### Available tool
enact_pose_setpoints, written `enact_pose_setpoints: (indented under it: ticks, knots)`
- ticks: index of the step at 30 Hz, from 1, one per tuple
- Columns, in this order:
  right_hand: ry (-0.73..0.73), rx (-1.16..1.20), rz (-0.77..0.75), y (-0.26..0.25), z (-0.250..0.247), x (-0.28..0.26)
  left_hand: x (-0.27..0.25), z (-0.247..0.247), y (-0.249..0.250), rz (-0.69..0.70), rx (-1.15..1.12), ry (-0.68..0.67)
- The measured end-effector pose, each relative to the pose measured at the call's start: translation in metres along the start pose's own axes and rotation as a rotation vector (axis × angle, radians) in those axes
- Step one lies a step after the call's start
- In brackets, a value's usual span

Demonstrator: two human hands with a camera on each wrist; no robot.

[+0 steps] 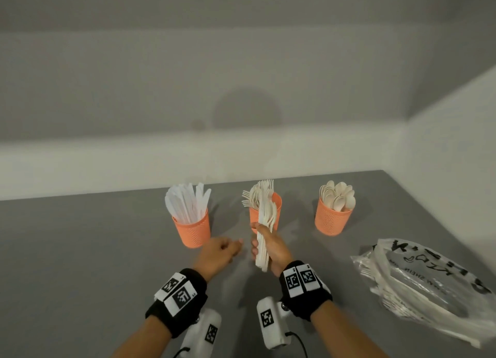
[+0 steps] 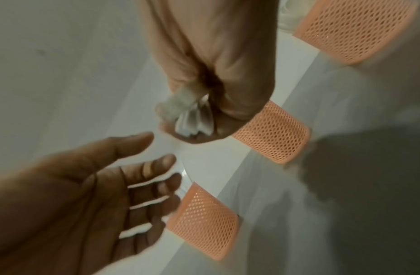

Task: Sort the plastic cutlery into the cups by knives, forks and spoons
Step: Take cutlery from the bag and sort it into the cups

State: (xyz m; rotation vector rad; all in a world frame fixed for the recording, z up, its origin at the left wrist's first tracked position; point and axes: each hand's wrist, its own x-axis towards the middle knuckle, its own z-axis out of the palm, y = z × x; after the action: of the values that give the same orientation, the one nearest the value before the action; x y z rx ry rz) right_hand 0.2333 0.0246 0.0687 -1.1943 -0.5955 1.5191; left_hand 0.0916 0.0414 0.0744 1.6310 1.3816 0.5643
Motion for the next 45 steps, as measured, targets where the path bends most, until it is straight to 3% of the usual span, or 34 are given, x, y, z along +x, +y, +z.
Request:
enact_pose_setpoints:
  ticks: [2, 9, 17, 26, 35, 38, 41, 45]
  knots:
    - [-0.044, -0.053, 0.016, 0.002, -0.001, -0.002, 0.008, -0.006, 0.007, 0.016, -0.124, 0.069]
    - [-0.161, -0.176, 0.026, 0.001, 0.000, -0.006, 0.019, 0.001, 0.036, 0.033, -0.342, 0.087]
    - [-0.246, -0.070, 0.114, -0.008, -0.009, -0.010, 0.026, 0.012, 0.040, -0.005, -0.352, 0.155]
    - [-0.221, -0.143, 0.007, -0.010, -0.020, -0.007, 0.027, 0.015, 0.045, 0.012, -0.396, 0.168]
    - [-0.285, -0.267, 0.006, -0.010, -0.015, 0.003, 0.034, -0.010, 0.037, 0.043, -0.257, 0.180]
    - [-0.227, -0.278, 0.006, -0.011, -0.013, 0.013, 0.038, -0.040, 0.044, 0.068, -0.292, 0.370]
    - [-0.128, -0.289, -0.020, -0.012, -0.013, 0.021, 0.046, -0.081, 0.053, 0.183, -0.090, 0.647]
    - [-0.109, -0.345, -0.061, -0.014, -0.009, 0.028, 0.058, -0.109, 0.050, 0.314, 0.102, 0.765]
